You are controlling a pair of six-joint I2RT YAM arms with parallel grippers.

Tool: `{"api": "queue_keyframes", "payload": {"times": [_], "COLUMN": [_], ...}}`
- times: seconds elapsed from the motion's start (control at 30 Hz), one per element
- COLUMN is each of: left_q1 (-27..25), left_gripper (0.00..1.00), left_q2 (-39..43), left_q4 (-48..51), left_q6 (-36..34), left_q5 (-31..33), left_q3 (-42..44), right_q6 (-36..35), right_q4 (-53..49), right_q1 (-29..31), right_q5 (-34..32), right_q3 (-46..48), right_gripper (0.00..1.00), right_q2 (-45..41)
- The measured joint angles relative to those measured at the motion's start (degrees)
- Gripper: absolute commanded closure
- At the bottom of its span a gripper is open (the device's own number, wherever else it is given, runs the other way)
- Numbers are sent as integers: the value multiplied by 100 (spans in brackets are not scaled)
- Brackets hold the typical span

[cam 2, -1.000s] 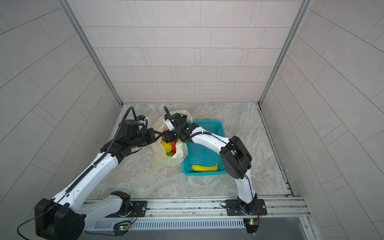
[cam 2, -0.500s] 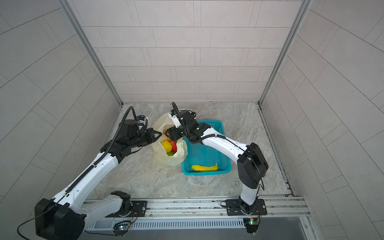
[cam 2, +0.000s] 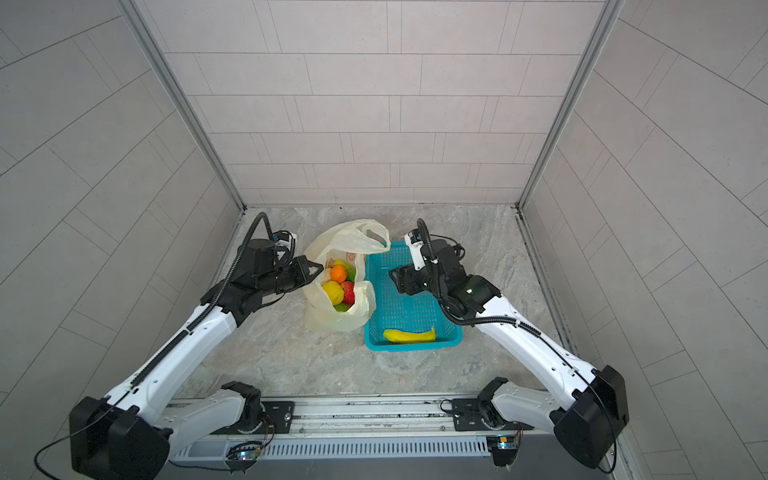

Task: Place the fruits into the plastic bag
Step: 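Return the right gripper to the basket and grasp the yellow banana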

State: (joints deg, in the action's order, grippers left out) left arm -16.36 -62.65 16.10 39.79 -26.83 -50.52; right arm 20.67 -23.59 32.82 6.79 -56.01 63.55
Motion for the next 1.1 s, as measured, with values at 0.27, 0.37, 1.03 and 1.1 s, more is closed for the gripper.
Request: {"api": "queue_keyframes", "payload": {"times": [0.27, 0.37, 1.03, 1.1], "left_q1": [0, 0, 0, 0], "left_gripper": [100, 100, 100, 100], "left_q2": [-98, -101, -328, -337], "left_q4": [-46, -50, -186, -203], "left_q6": [11, 22, 68, 68], "left_q5": [-20, -22, -107, -116], "left_q3": [0, 0, 0, 0], "right_q6": [365, 380, 245, 240], "right_q4": [-850, -1084, -1482, -1482], "right_q1": [-9, -11, -11, -11], "right_q5": [11, 39, -168, -168], "right_q3": [1259, 1458, 1526, 1526], "right_gripper": [34, 36, 75, 79], "right_q2": [-297, -299, 90, 120]}}
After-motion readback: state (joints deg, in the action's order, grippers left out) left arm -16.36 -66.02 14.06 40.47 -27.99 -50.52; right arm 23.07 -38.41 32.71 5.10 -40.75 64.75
